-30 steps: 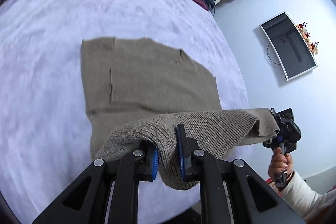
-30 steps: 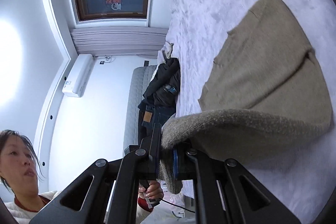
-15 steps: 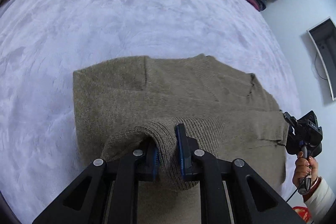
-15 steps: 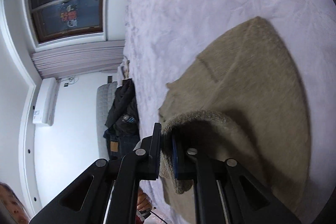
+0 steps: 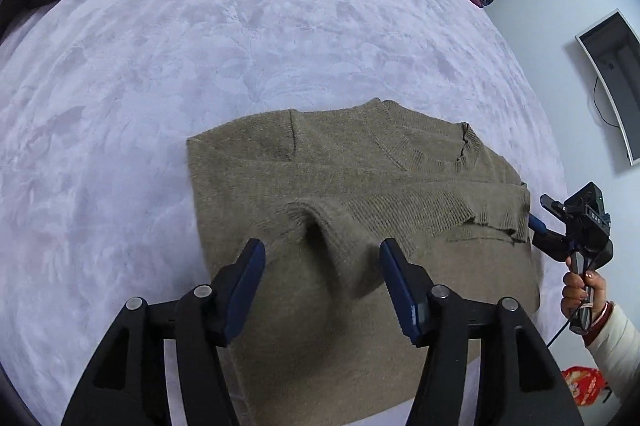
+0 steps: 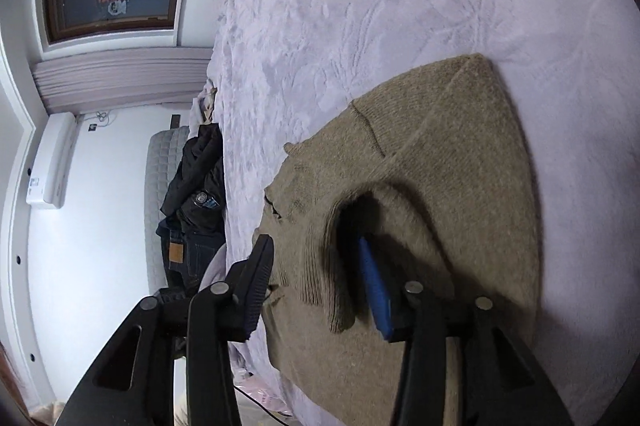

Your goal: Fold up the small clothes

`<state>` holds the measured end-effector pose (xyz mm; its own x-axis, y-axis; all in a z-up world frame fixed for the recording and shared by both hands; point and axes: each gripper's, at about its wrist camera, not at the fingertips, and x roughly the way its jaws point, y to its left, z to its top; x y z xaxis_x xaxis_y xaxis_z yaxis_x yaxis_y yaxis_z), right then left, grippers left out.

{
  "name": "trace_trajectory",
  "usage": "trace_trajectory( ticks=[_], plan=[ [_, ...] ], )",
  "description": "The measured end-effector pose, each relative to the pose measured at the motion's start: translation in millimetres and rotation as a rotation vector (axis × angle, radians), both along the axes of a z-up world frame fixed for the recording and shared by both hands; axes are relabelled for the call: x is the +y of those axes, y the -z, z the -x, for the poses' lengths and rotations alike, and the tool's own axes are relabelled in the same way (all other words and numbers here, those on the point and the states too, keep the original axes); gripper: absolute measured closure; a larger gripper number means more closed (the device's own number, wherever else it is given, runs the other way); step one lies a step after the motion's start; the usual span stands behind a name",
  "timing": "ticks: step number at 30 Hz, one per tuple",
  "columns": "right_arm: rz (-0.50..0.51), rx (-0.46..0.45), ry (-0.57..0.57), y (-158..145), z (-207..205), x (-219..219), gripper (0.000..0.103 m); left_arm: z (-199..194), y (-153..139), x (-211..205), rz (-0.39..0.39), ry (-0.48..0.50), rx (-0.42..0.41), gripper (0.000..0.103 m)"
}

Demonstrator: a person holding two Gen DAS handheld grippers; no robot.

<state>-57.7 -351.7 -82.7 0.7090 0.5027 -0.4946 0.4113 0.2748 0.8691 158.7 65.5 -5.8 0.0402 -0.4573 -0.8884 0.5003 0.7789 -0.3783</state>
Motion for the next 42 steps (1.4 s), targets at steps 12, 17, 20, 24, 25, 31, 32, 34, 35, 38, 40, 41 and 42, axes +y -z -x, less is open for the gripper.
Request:
trace_trajectory(
  ticks=[12,17,20,24,25,31,32,34,35,38,40,41,42],
  plan=[
    [0.389,0.108,-0.307,-18.2,-7.9,64.2,0.083,32.9,34.8,-52.0,-0.061,0.185,0.004,0.042],
    [0.404,0.060,-0.280,-26.7,-56.4,53.6,0.083,-9.8,34.6,-67.5,-0.037,0.047,-0.037,0.042],
    [0.394,0.082,-0.180,-27.1,-75.3,31.9,0.076,-30.7,31.9,-63.8,-0.069,-0.033,-0.079,0.042],
    [0.492,0.123,-0.131,-46.5,-79.1,15.1,0.055,-42.4,16.5,-49.7,-0.060,-0.060,-0.117,0.042],
    [0.541,0.135,-0.145,-51.8,-77.9,14.5,0.054,-42.2,14.9,-48.0,-0.070,-0.052,-0.127,0.042],
    [0.703,0.253,-0.275,-41.7,-84.1,17.7,0.051,-35.5,32.6,-52.9,-0.158,-0.028,-0.138,0.042],
    [0.667,0.264,-0.286,-33.6,-86.9,17.1,0.052,-33.8,36.3,-56.0,-0.165,-0.037,-0.136,0.042],
    [0.624,0.269,-0.281,-26.9,-88.9,15.5,0.080,-29.9,37.3,-59.6,-0.170,-0.047,-0.139,0.042],
    [0.613,0.255,-0.277,-28.7,-88.7,15.0,0.097,-27.4,35.0,-59.6,-0.171,-0.046,-0.151,0.042],
    [0.621,0.226,-0.246,-41.7,-79.8,9.2,0.097,-21.1,29.9,-60.0,-0.184,-0.032,-0.188,0.042],
    [0.631,0.241,-0.261,-39.5,-77.9,7.0,0.097,-20.8,36.0,-61.2,-0.214,-0.026,-0.184,0.042],
    [0.653,0.270,-0.268,-34.5,-76.8,5.4,0.097,-21.3,42.6,-63.4,-0.243,-0.019,-0.173,0.042],
    [0.663,0.294,-0.272,-27.7,-77.2,5.4,0.097,-21.4,48.6,-65.4,-0.260,-0.012,-0.162,0.042]
  ],
)
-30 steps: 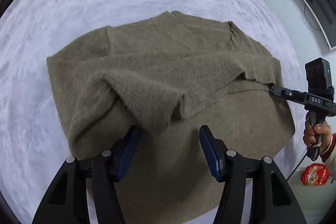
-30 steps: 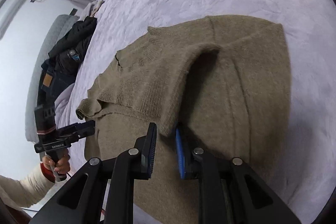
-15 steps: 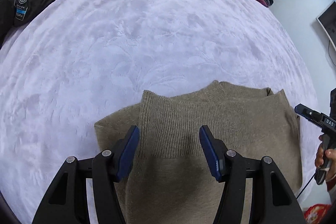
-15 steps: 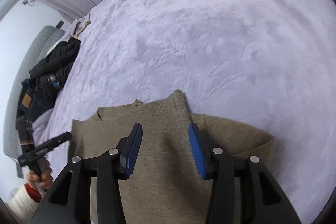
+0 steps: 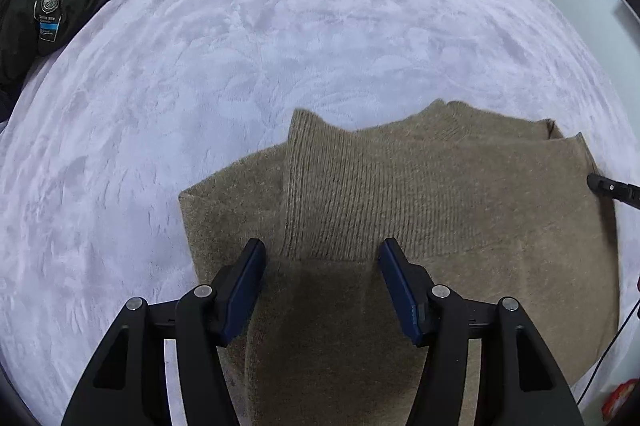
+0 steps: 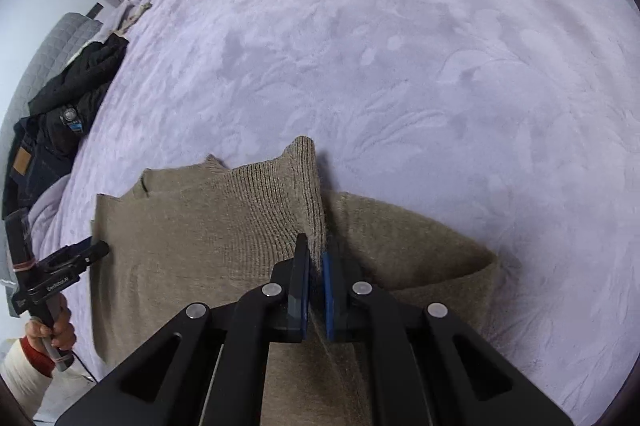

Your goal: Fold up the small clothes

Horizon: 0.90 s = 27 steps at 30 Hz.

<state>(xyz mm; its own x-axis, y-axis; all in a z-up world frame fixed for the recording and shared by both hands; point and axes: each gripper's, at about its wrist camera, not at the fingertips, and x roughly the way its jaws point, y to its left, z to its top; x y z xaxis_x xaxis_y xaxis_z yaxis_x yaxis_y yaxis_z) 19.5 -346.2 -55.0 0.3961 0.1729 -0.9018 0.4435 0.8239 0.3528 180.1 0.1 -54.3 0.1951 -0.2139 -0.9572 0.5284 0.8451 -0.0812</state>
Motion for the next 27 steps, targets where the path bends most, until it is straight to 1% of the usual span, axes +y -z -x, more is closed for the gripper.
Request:
trace_trajectory(
  ticks=[1,2,3,6,8,10,12,16,19,21,23,24,25,27],
  plan=[
    [0.002,0.011,0.006,5.4,-0.7,-1.4,0.097,0.5,4.7,-1.5,-0.007,0.002,-0.002,0.041],
    [-0.006,0.011,0.017,9.8,-2.3,-3.1,0.097,1.2,7.2,-2.3,-0.014,0.000,-0.016,0.037],
    [-0.012,0.004,0.037,11.8,-1.5,-5.5,0.092,1.4,8.1,-2.6,-0.027,-0.007,-0.033,0.030],
    [-0.025,-0.022,0.056,6.0,7.7,-7.5,0.079,1.2,5.3,0.9,-0.014,-0.015,-0.029,0.030],
    [-0.027,-0.029,0.057,-2.4,19.4,-6.8,0.076,3.1,0.9,4.9,-0.014,-0.013,-0.026,0.030],
    [-0.037,-0.047,0.064,-13.2,34.6,-4.2,0.070,9.0,-5.3,14.2,-0.016,-0.009,-0.032,0.030],
    [-0.057,-0.053,0.080,-21.7,54.3,1.6,0.053,17.2,-11.3,23.3,-0.019,-0.008,-0.030,0.030],
    [-0.130,-0.021,0.113,-22.8,96.2,19.3,0.052,40.9,-18.9,42.0,-0.025,-0.016,0.000,0.030],
    [-0.168,-0.010,0.182,-20.3,135.4,28.4,0.053,63.5,-19.2,50.3,-0.043,-0.037,0.025,0.030],
    [-0.176,-0.017,0.232,-20.5,160.8,33.0,0.052,80.5,-19.7,60.3,-0.040,-0.052,0.038,0.030],
    [-0.173,-0.003,0.281,-20.2,181.5,35.9,0.052,96.5,-17.3,70.1,-0.043,-0.062,0.059,0.030],
    [-0.188,-0.013,0.312,-19.3,194.1,36.8,0.052,103.5,-14.5,75.2,-0.046,-0.067,0.070,0.030],
    [-0.215,-0.021,0.334,-17.1,204.0,37.2,0.052,109.1,-10.7,80.2,-0.052,-0.074,0.085,0.030],
    [-0.306,-0.033,0.378,-7.5,220.1,37.2,0.051,118.5,-2.2,91.1,-0.059,-0.094,0.116,0.030]
  ],
)
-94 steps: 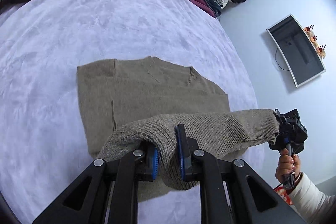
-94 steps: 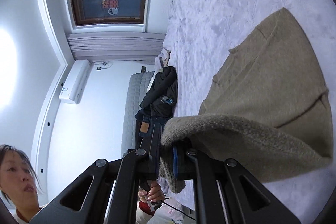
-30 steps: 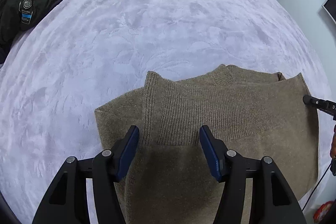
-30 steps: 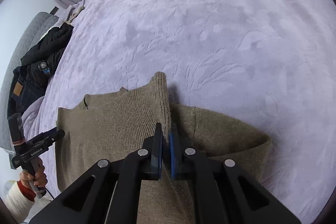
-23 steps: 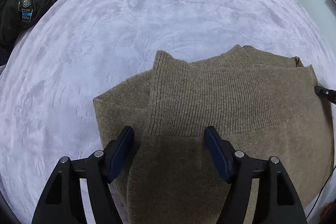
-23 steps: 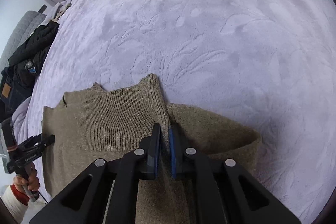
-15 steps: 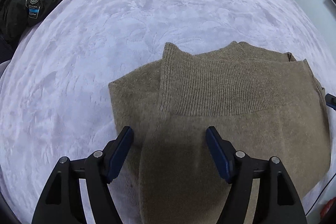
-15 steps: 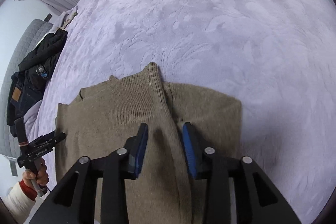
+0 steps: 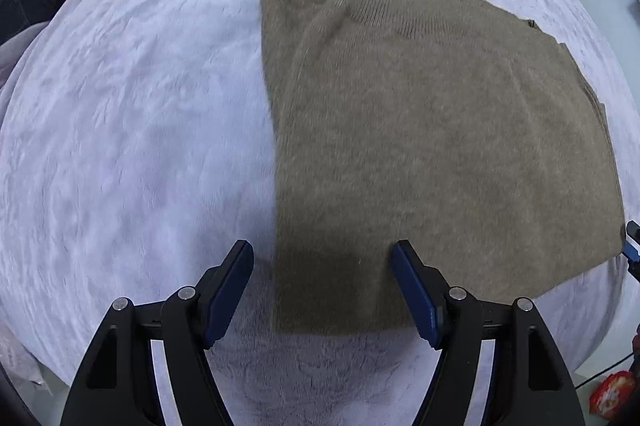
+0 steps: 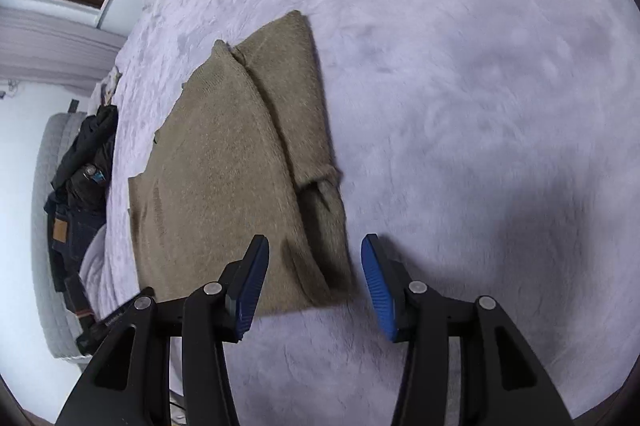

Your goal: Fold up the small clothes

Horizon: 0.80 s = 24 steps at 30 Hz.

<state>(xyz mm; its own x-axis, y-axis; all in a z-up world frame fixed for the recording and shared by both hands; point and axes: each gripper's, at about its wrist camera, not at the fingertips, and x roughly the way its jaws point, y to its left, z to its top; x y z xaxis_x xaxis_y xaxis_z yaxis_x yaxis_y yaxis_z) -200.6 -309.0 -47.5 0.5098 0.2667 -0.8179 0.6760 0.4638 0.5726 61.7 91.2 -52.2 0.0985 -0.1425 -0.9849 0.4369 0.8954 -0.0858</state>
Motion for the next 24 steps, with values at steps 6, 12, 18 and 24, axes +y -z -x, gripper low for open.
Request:
trace_trajectory(
  ticks=[6,12,18,24],
  plan=[
    [-0.247,-0.110,0.099,34.9,8.5,6.9,0.049,-0.4,14.9,28.8,0.117,-0.105,0.113,0.030],
    [-0.216,-0.129,0.076,26.8,2.0,13.8,0.092,10.0,12.2,39.2,0.080,-0.059,0.056,0.037],
    [-0.175,-0.067,0.031,41.7,2.1,16.0,0.092,20.4,16.8,60.6,0.106,-0.084,0.052,0.041],
    [-0.168,-0.070,0.034,38.0,6.3,15.8,0.088,26.2,4.3,75.3,0.102,-0.125,0.067,0.040]
  ],
)
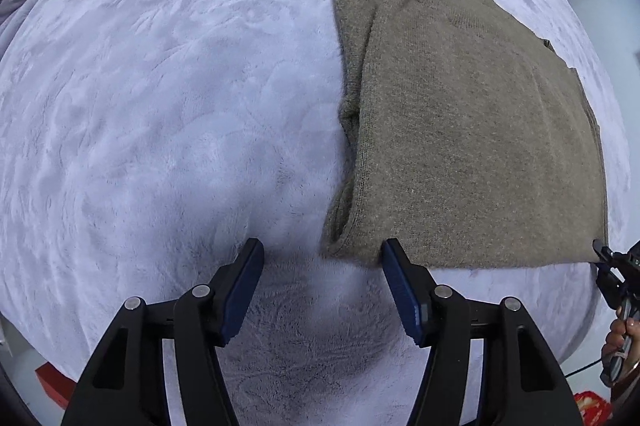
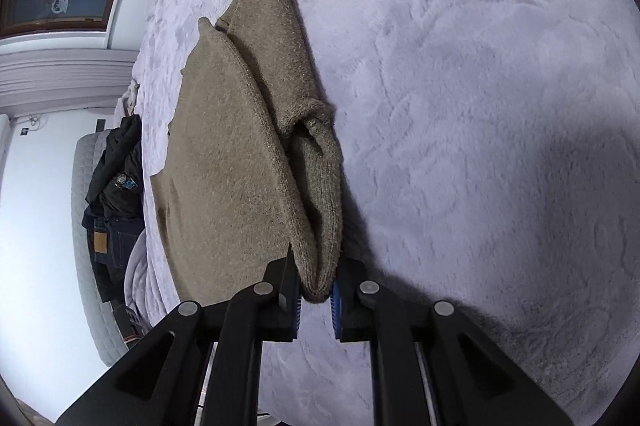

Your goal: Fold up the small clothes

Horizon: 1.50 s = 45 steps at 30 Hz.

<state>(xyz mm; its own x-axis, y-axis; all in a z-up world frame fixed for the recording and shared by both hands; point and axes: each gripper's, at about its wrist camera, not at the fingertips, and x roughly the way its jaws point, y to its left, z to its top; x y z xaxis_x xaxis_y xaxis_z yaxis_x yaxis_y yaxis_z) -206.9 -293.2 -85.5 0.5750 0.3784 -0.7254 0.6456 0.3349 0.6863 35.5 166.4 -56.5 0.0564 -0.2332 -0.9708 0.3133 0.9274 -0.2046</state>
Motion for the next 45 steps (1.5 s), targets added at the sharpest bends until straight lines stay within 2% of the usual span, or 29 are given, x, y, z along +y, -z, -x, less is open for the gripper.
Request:
trace_trajectory(
  ticks=[2,4,5,8,11,15,16,17,18,19,20,21,24,26,29,32,33,34,38,39,40,42,45],
  plan=[
    [0.002,-0.010,0.001,-6.3,3.5,1.8,0.087,2.1,-3.8,6.0,0.097,-0.028,0.047,0.040],
    [-0.008,-0.054,-0.017,-14.9,5.8,6.2,0.086,3.3,-0.6,12.2,0.239,-0.070,0.129,0.040],
    [-0.018,-0.072,-0.029,-18.3,6.0,10.1,0.084,5.0,1.9,12.2,0.281,-0.091,0.160,0.040],
    [-0.070,-0.108,-0.066,-19.2,3.0,27.7,0.078,-2.2,15.4,16.5,0.359,-0.171,0.219,0.040],
    [-0.121,-0.124,-0.099,-10.6,-7.2,48.6,0.077,-2.2,22.0,19.5,0.430,-0.257,0.251,0.040],
    [-0.148,-0.137,-0.039,6.2,-17.4,57.9,0.065,-1.8,23.6,30.2,0.480,-0.327,0.250,0.041],
    [-0.159,-0.143,-0.008,10.2,-17.5,56.7,0.065,-0.9,22.7,32.8,0.487,-0.343,0.239,0.052],
    [-0.176,-0.149,0.023,13.9,-17.6,55.1,0.065,-5.1,25.2,35.1,0.476,-0.351,0.225,0.064],
    [-0.200,-0.157,0.062,17.5,-16.6,53.1,0.069,-4.8,23.8,35.8,0.460,-0.349,0.209,0.087],
    [-0.212,-0.160,0.083,18.4,-15.9,51.3,0.077,-5.3,22.0,34.1,0.462,-0.350,0.198,0.087],
    [-0.211,-0.160,0.088,16.5,-16.0,49.7,0.094,-4.8,16.2,36.8,0.463,-0.346,0.174,0.087],
    [-0.197,-0.168,0.075,10.1,-17.3,48.2,0.094,-11.2,12.6,26.4,0.451,-0.326,0.148,0.089],
    [-0.157,-0.194,0.041,-8.2,-15.1,45.1,0.094,-9.6,2.5,29.7,0.435,-0.285,0.085,0.089],
    [-0.127,-0.164,0.035,-6.5,-10.6,41.5,0.094,-9.6,15.3,33.2,0.426,-0.295,0.109,0.089],
    [-0.139,-0.086,0.069,17.9,0.4,35.7,0.094,-9.3,38.1,38.5,0.446,-0.333,0.158,0.088],
    [-0.136,-0.091,0.066,22.8,1.9,36.6,0.094,-8.1,35.9,42.5,0.427,-0.345,0.157,0.086],
    [-0.129,-0.090,0.058,21.2,0.8,36.9,0.094,-8.1,32.9,41.0,0.403,-0.330,0.151,0.085],
    [-0.126,-0.089,0.053,20.7,0.0,36.7,0.094,-8.1,30.1,39.3,0.376,-0.315,0.143,0.079],
    [-0.115,-0.077,0.036,19.4,-3.4,36.1,0.094,-8.6,20.4,37.5,0.274,-0.287,0.126,0.078],
    [-0.113,-0.074,0.033,19.1,-3.8,35.4,0.094,-8.4,18.4,36.5,0.254,-0.284,0.119,0.071],
    [-0.112,-0.071,0.031,19.2,-4.6,35.3,0.094,-8.2,16.5,35.3,0.228,-0.278,0.109,0.054],
    [-0.113,-0.068,0.030,19.6,-6.5,35.3,0.094,-7.0,10.2,30.3,0.182,-0.265,0.072,0.040],
    [-0.110,-0.065,0.027,19.3,-10.2,36.8,0.094,-4.5,4.2,22.9,0.125,-0.234,0.034,0.039]
  ],
)
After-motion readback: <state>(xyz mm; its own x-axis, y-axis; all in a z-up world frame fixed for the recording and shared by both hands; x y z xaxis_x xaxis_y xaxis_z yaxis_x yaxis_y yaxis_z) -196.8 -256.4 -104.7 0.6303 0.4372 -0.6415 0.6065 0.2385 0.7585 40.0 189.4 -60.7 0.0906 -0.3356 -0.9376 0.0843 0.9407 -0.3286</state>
